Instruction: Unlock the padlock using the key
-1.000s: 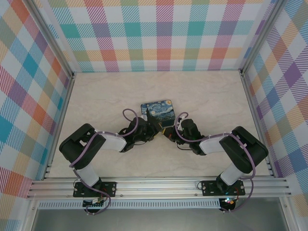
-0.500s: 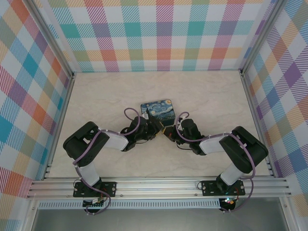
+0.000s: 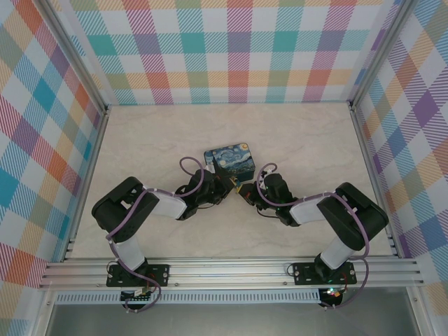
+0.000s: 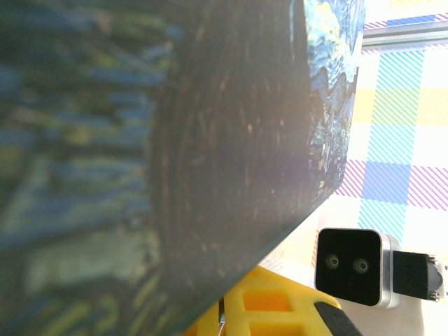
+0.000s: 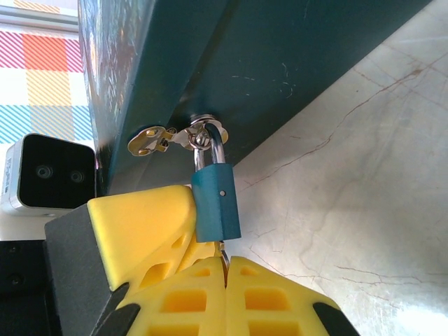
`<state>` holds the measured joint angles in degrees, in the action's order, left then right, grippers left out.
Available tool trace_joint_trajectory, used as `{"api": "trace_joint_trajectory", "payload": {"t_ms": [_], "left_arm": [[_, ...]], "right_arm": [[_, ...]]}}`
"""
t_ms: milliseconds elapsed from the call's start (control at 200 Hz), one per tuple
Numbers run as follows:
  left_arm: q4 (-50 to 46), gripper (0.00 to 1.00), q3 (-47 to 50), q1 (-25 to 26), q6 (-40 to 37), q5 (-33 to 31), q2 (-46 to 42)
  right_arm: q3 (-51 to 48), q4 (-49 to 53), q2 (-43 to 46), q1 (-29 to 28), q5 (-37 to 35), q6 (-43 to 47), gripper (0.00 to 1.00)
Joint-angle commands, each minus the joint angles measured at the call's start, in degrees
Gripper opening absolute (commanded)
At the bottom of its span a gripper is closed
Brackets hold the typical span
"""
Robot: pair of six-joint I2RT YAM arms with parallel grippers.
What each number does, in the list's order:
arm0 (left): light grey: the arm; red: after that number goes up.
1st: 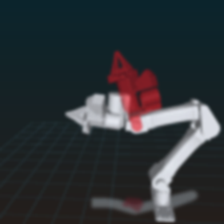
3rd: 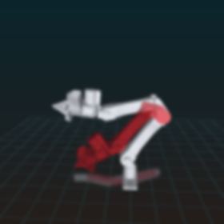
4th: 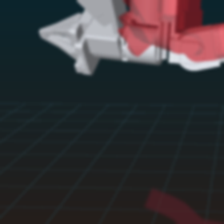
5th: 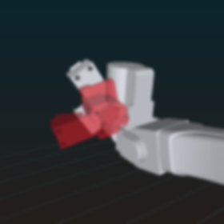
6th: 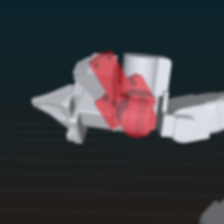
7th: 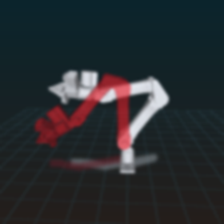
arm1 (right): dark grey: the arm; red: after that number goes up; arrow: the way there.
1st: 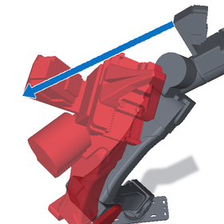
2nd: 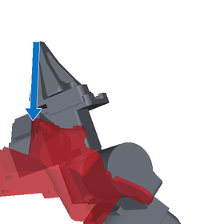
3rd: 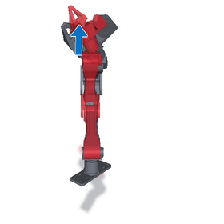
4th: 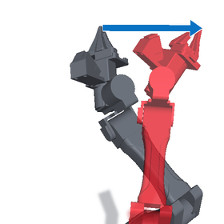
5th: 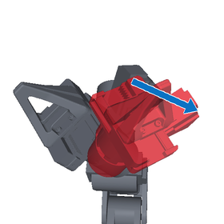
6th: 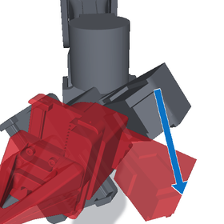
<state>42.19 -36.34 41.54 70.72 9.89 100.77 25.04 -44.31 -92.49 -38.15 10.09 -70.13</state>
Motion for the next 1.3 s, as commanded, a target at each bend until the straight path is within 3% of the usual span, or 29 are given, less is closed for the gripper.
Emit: {"api": "trace_joint_trajectory", "payload": {"t_ms": [0,205,660,890,1035,1140,1295], "left_arm": [[-0.8,0.04,-0.9,0.7,1.7,1.7,-0.1],[-1.5,0.05,-1.3,0.7,1.4,1.7,-0.4],[-2.7,0.28,-3.4,1.4,1.4,3.1,1.0],[-2.7,0.32,-3.7,1.6,1.6,3.0,1.7],[-3.2,0.43,-4.2,1.6,1.5,3.3,2.3],[-3.4,0.43,-3.9,1.6,1.7,3.0,2.3],[-3.3,0.32,-3.9,1.6,1.6,2.8,1.9]], "right_arm": [[-1.1,-1.2,-0.7,-0.1,1.5,-0.1,0.06],[-1.5,-0.9,-0.4,0.3,1.4,0.6,0.07],[-1.0,-1.5,-0.7,0.5,2.5,-1.6,0.02],[-1.2,-1.7,-0.6,0.6,2.6,-2.1,0.02],[-1.3,-2.1,-0.5,0.8,2.8,-2.3,0.02],[-1.2,-1.8,-0.3,0.9,2.7,-2.3,0.02],[-1.5,-1.6,-0.2,1.0,2.5,-2.3,0.02]]}}
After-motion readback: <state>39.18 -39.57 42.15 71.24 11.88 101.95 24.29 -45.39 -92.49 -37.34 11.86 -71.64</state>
